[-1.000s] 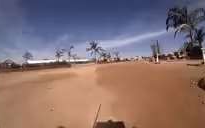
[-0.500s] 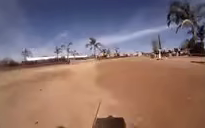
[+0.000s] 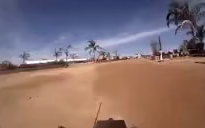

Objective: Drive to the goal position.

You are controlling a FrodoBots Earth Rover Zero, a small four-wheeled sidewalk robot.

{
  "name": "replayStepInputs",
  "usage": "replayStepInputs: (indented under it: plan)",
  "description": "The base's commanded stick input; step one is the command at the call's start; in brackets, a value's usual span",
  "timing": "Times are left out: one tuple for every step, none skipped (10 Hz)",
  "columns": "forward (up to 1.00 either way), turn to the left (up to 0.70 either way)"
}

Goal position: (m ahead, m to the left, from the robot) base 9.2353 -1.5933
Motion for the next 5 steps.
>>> replayStepInputs:
  plan:
    - [0.7, 0.0]
    - [0.7, 0.0]
    - [0.7, 0.0]
    - [0.7, -0.31]
    - [0.7, -0.23]
